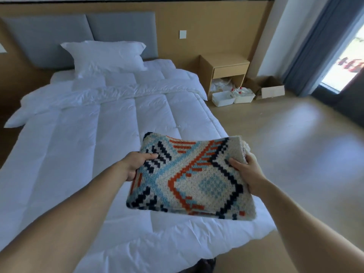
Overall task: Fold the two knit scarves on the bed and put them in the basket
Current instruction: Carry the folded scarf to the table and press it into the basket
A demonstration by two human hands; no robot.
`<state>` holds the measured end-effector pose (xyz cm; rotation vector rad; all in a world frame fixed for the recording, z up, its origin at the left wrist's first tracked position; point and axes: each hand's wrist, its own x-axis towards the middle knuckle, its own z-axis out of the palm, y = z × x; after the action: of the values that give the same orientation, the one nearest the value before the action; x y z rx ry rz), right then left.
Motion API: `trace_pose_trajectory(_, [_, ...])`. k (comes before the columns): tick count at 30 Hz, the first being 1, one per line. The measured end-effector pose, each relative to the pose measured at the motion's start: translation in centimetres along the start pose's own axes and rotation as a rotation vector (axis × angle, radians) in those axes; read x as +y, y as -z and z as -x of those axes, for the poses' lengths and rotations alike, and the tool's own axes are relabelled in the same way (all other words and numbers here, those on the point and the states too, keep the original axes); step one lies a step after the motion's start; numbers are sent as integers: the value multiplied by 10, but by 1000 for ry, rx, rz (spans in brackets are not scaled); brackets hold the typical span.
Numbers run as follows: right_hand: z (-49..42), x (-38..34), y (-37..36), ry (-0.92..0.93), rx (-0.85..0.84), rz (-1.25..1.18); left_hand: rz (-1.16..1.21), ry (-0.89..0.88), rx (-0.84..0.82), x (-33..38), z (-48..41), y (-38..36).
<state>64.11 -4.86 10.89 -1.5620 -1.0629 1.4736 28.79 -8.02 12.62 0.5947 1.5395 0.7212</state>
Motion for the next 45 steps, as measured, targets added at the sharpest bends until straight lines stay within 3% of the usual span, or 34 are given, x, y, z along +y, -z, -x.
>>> trace_pose_trajectory(11, [103, -25, 141, 70, 296, -118, -232, -105, -258, 68, 50, -141])
trace_pose_trajectory(20, [185, 18, 334, 99, 569, -176, -370, -147, -480, 73, 93, -349])
trace_pose_trajectory(29, [278, 33, 473, 80, 766, -234, -464, -162, -622, 50, 136, -536])
trace_pose_trajectory(36, [281, 42, 543, 58, 840, -284, -526, -138, -677, 53, 124, -632])
trace_pose_trajectory(45, [229, 26, 624, 29, 976, -348, -598, -139, -799, 108, 66, -751])
